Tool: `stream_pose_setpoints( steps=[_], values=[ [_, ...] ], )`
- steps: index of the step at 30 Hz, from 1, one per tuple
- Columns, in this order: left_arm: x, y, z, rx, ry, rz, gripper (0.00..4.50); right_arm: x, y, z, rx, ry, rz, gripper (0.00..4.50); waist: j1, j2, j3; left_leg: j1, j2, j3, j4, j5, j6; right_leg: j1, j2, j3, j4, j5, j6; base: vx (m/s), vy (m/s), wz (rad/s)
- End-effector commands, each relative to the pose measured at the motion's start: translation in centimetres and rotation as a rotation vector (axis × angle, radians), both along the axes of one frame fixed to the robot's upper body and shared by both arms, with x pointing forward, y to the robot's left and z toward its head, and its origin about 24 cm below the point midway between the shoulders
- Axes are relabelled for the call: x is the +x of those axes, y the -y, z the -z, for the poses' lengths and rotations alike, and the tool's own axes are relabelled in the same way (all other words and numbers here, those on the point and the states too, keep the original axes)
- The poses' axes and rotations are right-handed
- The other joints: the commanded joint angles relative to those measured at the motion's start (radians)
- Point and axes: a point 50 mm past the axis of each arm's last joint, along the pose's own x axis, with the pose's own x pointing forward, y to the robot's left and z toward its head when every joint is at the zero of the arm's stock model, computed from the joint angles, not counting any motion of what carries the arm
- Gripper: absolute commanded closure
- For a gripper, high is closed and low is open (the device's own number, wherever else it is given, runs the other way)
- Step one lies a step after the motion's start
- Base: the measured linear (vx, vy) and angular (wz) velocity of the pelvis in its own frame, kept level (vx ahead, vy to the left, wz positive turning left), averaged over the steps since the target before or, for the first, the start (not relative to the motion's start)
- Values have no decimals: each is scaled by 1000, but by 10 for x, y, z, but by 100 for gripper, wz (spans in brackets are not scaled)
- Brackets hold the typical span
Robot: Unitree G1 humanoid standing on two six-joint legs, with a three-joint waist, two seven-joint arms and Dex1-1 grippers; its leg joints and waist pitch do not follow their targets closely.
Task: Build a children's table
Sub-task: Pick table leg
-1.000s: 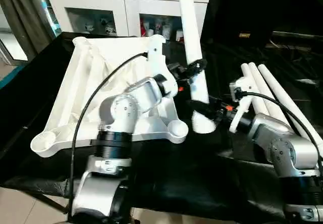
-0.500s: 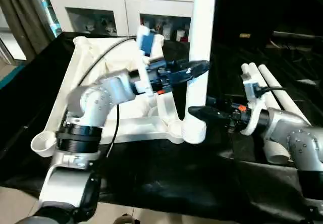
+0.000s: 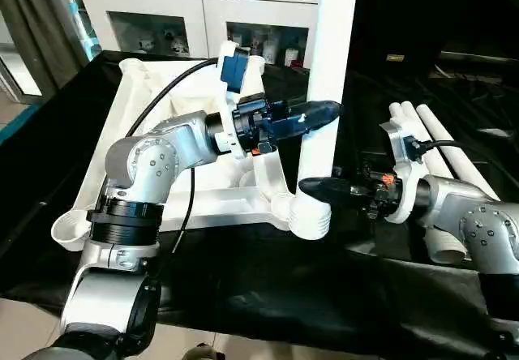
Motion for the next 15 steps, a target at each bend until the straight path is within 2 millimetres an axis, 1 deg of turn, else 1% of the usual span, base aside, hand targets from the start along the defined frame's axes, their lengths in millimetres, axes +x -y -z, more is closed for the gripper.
stream_pose_setpoints(
  steps=[1,2,3,5,6,8,9,10,11,12,14,15],
  values=[
    [-2,12,-14,-29,43,26,208,9,3,1,-62,22,115,257,0,-15,-76,17,45,-10,-54,-30,62,54,-78,39,-61,41,-260,0,0,0],
    [0,12,-13,-22,36,-3,194,10,3,1,-66,28,133,257,0,-15,-76,17,45,-10,-54,-30,62,54,-78,39,-61,41,-260,0,0,0],
    [6,15,-11,-9,11,-79,194,15,2,1,-78,38,189,257,-1,-14,-78,16,45,-11,-53,-20,56,53,-78,40,-60,60,-262,0,0,0],
    [11,18,-9,13,-8,-166,187,21,0,1,-93,54,250,259,0,-16,-78,17,44,-11,-52,-21,50,53,-78,40,-62,59,-260,0,0,0],
    [13,21,-5,50,0,-236,173,23,-1,1,-99,57,281,260,0,-16,-78,16,44,-12,-53,-22,48,56,-78,40,-61,55,-255,0,0,0],
    [16,25,-2,79,-5,-317,149,26,-3,2,-113,63,321,261,-1,-17,-77,16,48,-12,-55,-29,48,56,-80,41,-63,51,-248,0,0,0],
    [16,27,-1,88,-11,-344,145,28,-4,3,-121,62,336,261,-1,-19,-78,16,44,-12,-54,-24,49,57,-78,41,-62,54,-242,0,0,0],
    [18,30,1,107,-19,-395,144,30,-5,4,-140,65,364,261,0,-22,-78,16,45,-11,-53,-21,50,58,-79,42,-62,58,-241,0,0,0],
    [18,32,2,115,-20,-416,144,31,-6,4,-148,66,374,261,0,-22,-78,15,43,-11,-53,-18,51,58,-78,41,-62,62,-237,0,0,0],
    [21,33,4,146,-4,-484,143,33,-7,6,-166,70,396,261,0,-22,-78,14,43,-11,-52,-14,55,60,-79,42,-62,65,-234,0,0,0],
    [26,33,5,156,-26,-547,143,34,-7,6,-173,72,409,261,-1,-21,-78,14,44,-12,-52,-13,56,59,-77,42,-63,68,-228,0,0,0],
    [28,32,6,158,-46,-582,160,35,-8,6,-176,73,417,261,-2,-21,-78,13,43,-11,-52,-16,55,59,-77,42,-63,67,-230,0,0,0]
  ],
)
